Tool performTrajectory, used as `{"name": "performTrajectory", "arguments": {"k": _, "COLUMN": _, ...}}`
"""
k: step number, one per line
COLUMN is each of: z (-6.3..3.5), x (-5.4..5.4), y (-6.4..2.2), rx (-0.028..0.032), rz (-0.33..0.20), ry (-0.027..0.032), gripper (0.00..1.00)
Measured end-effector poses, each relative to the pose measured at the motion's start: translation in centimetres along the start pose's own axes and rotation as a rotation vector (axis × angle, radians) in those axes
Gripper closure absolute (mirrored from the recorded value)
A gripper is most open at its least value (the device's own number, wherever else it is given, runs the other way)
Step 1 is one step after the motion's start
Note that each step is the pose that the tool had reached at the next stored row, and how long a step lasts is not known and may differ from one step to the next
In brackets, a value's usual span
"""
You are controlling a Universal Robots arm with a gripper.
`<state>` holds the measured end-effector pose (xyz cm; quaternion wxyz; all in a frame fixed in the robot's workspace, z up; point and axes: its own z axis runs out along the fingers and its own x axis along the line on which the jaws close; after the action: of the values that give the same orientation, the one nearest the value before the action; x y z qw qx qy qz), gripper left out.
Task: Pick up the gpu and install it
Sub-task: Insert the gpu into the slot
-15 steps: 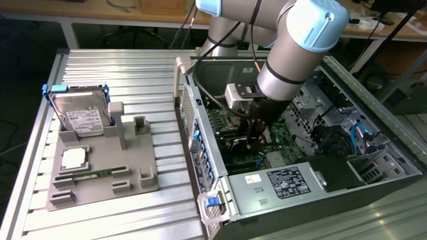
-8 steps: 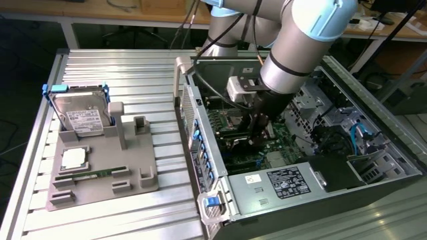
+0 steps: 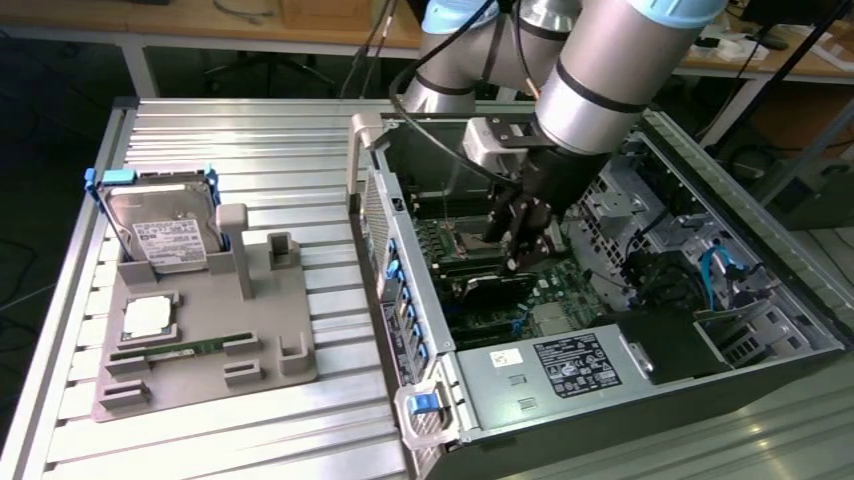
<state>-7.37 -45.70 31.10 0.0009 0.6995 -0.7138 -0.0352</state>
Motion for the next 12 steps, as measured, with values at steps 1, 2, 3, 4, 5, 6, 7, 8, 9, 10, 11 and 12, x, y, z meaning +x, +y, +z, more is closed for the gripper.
{"name": "performTrajectory", "arguments": {"k": 1, "z": -0.12, "x": -0.01, "y": 0.01, "rx": -0.0001, "rz": 0.000, "ry": 0.0000, "gripper": 0.48}}
{"name": "performTrajectory", "arguments": {"k": 2, "z": -0.12, "x": -0.01, "y": 0.01, "rx": 0.0000, "rz": 0.000, "ry": -0.0002, "gripper": 0.48}}
{"name": "performTrajectory", "arguments": {"k": 3, "z": -0.12, "x": -0.01, "y": 0.01, "rx": 0.0001, "rz": 0.000, "ry": -0.0003, "gripper": 0.48}}
{"name": "performTrajectory", "arguments": {"k": 4, "z": -0.12, "x": -0.01, "y": 0.00, "rx": 0.0002, "rz": 0.000, "ry": -0.0005, "gripper": 0.48}}
{"name": "performTrajectory", "arguments": {"k": 5, "z": -0.12, "x": -0.01, "y": 0.01, "rx": 0.0001, "rz": 0.000, "ry": -0.0004, "gripper": 0.48}}
{"name": "performTrajectory", "arguments": {"k": 6, "z": -0.14, "x": -0.01, "y": 0.01, "rx": 0.0001, "rz": 0.000, "ry": -0.0003, "gripper": 0.48}}
{"name": "performTrajectory", "arguments": {"k": 7, "z": -0.14, "x": -0.01, "y": 0.01, "rx": 0.0001, "rz": 0.000, "ry": -0.0002, "gripper": 0.49}}
{"name": "performTrajectory", "arguments": {"k": 8, "z": -0.14, "x": -0.01, "y": 0.01, "rx": 0.0001, "rz": 0.000, "ry": -0.0003, "gripper": 0.49}}
{"name": "performTrajectory", "arguments": {"k": 9, "z": -0.15, "x": -0.01, "y": 0.01, "rx": 0.0001, "rz": 0.000, "ry": -0.0002, "gripper": 0.56}}
{"name": "performTrajectory", "arguments": {"k": 10, "z": -0.15, "x": -0.01, "y": 0.01, "rx": 0.0001, "rz": 0.000, "ry": -0.0002, "gripper": 0.62}}
{"name": "performTrajectory", "arguments": {"k": 11, "z": -0.16, "x": -0.01, "y": 0.01, "rx": 0.0001, "rz": 0.000, "ry": -0.0002, "gripper": 0.62}}
{"name": "performTrajectory", "arguments": {"k": 12, "z": -0.16, "x": -0.01, "y": 0.01, "rx": 0.0001, "rz": 0.000, "ry": -0.0002, "gripper": 0.68}}
